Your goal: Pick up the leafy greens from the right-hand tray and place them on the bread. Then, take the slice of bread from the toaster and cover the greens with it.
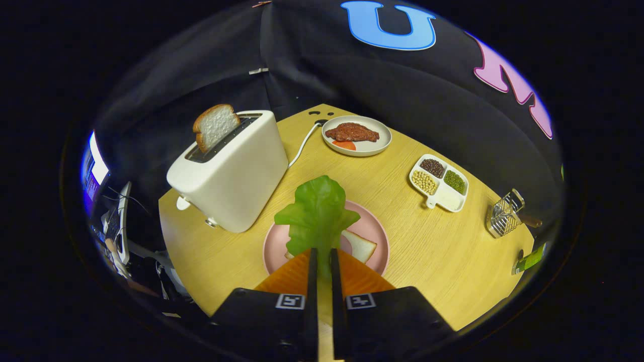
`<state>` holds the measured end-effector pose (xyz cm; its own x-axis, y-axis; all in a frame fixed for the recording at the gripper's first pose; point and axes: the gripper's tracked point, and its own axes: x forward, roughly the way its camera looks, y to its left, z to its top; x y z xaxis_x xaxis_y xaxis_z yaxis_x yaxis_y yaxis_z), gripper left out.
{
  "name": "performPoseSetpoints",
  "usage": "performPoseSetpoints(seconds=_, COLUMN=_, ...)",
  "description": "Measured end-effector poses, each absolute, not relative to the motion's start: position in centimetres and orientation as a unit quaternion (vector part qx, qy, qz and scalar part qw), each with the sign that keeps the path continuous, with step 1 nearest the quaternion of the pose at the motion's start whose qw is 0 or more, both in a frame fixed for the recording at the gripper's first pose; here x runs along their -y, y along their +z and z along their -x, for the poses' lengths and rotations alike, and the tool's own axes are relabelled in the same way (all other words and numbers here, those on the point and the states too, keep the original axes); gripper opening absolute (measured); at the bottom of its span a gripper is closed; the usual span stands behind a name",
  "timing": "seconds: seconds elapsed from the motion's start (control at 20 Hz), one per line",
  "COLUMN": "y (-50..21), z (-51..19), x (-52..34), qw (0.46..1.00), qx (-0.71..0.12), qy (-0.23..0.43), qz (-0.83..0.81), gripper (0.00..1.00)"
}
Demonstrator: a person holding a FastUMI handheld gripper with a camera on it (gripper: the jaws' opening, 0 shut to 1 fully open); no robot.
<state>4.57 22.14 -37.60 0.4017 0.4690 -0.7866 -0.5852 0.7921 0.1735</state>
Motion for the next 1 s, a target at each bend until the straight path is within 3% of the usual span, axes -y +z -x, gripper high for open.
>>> performPoseSetpoints(seconds=0.15, y=-38.3, z=-5.1, x=-22.1, qw=0.838, qx=-0.448, qy=0.303, qz=0.074, gripper=0.7)
performPoseSetpoints(seconds=0.55, y=-34.8, z=-4.7, x=-22.4, qw=0.856, qx=-0.415, qy=0.303, qz=0.059, gripper=0.75)
performPoseSetpoints(seconds=1.0, y=-21.3, z=-5.4, x=-30.6, qw=0.883, qx=-0.314, qy=0.349, qz=0.007, gripper=0.75)
